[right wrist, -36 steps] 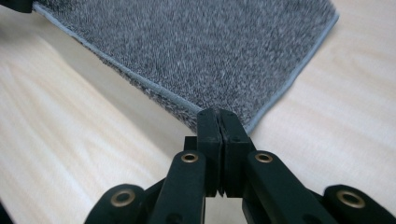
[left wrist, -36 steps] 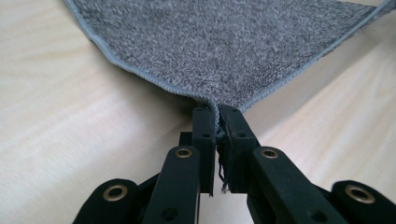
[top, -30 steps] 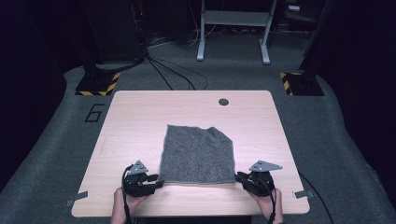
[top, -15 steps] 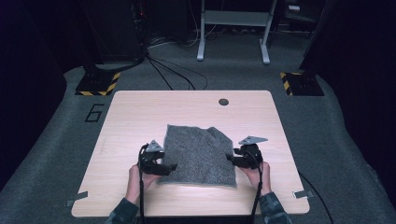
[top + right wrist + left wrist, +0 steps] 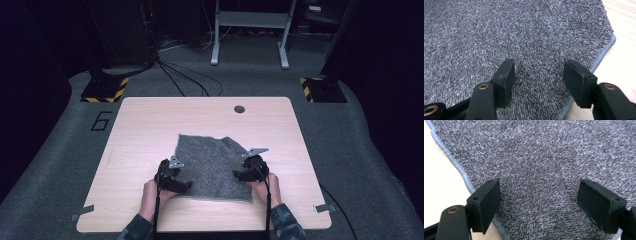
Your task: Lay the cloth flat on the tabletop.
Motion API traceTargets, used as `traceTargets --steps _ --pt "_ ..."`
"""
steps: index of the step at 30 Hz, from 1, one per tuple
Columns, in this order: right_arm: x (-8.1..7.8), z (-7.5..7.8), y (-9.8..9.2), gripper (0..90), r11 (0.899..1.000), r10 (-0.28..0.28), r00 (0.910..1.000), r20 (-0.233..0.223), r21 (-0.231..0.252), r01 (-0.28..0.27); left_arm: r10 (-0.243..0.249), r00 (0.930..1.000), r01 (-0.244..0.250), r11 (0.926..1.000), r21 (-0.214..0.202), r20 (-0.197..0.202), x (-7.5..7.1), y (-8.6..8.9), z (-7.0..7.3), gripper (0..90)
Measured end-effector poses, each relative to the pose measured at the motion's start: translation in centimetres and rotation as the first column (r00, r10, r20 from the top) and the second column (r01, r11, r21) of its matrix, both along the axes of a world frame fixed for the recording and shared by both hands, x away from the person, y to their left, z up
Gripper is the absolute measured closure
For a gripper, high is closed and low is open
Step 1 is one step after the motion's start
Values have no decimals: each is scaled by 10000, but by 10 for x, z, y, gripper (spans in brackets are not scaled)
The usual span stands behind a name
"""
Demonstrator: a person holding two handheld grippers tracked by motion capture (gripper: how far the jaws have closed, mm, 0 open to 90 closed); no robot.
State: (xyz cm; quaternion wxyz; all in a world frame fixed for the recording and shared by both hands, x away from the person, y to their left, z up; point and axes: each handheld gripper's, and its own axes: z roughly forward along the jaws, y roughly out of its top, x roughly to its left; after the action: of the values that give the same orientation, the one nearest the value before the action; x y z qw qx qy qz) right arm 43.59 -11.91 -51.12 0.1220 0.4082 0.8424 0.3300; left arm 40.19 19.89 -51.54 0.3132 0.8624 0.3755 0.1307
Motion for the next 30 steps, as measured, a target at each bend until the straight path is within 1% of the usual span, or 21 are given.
traceTargets --steps 2,3,4,5,6,7,8,10,11,13,14,15,16,17,18,19,21,24,26,28,30 --pt "-6 0 2 429 9999 141 9999 14 -52 -141 18 9999 -18 10000 31 113 -7 1 -1 183" --pt "-9 0 2 431 9994 260 9996 47 -209 -259 22 9999 -22 10000 3 122 -11 2 -1 182" --pt "-12 0 3 440 9994 325 9995 8 -141 -324 -37 9997 36 10000 25 236 -15 3 -2 182" --pt "-14 1 1 447 9986 502 9987 -101 -164 -504 -4 9998 6 10000 -90 210 -20 4 -3 182" --pt "-16 2 -1 455 9982 606 9979 -235 -15 -607 -25 9997 26 10000 -68 225 -24 5 -2 182" --pt "-16 5 -4 469 9986 513 9984 -239 172 -509 16 9996 -12 9999 -166 291 -27 6 -3 181" --pt "-13 8 -8 481 9986 439 9990 -81 312 -437 36 9995 -30 9998 -198 329 -30 6 -4 181" --pt "-1 15 -17 501 9977 -16 10000 36 674 14 126 9989 -111 9994 -336 444 -34 7 -5 182" --pt "7 19 -21 505 9957 -192 9998 -1 906 191 128 9987 -115 9996 -265 501 -35 8 -5 182" --pt "23 23 -24 521 9917 -612 9980 -157 1123 626 274 9978 -250 9989 -400 603 -37 8 -7 181" --pt "32 22 -23 526 9913 -692 9972 -295 1102 720 286 9974 -259 9988 -407 667 -37 8 -7 181" --pt "40 21 -22 531 9908 -763 9962 -432 1087 806 276 9977 -248 9986 -461 614 -37 8 -7 181" --pt "47 19 -20 532 9928 -749 9958 -530 896 795 334 9972 -301 9983 -496 670 -38 8 -7 181" --pt "51 17 -17 555 9913 -925 9931 -715 867 986 362 9971 -327 9981 -527 669 -38 8 -8 181" --pt "55 15 -15 563 9916 -920 9932 -717 839 979 359 9971 -322 9980 -549 671 -38 8 -8 182" --pt "59 13 -13 572 9916 -921 9913 -938 825 999 361 9971 -324 9979 -553 666 -38 8 -8 182" --pt "63 10 -10 635 9907 -974 9895 -1064 846 1066 345 9973 -312 9982 -505 646 -38 8 -7 182" --pt "66 6 -7 729 9902 -1213 9857 -1171 557 1285 350 9975 -318 9982 -517 620 -38 8 -7 183" --pt "66 5 -5 796 9882 -1308 9834 -1261 627 1395 358 9974 -325 9981 -530 628 -38 8 -7 183" --pt "65 4 -4 855 9889 -1303 9850 -1136 572 1374 379 9975 -340 9973 -651 602 -38 8 -8 183" --pt "63 6 -2 876 9896 -1318 9878 -825 463 1359 358 9975 -316 9972 -679 615 -38 9 -8 184"
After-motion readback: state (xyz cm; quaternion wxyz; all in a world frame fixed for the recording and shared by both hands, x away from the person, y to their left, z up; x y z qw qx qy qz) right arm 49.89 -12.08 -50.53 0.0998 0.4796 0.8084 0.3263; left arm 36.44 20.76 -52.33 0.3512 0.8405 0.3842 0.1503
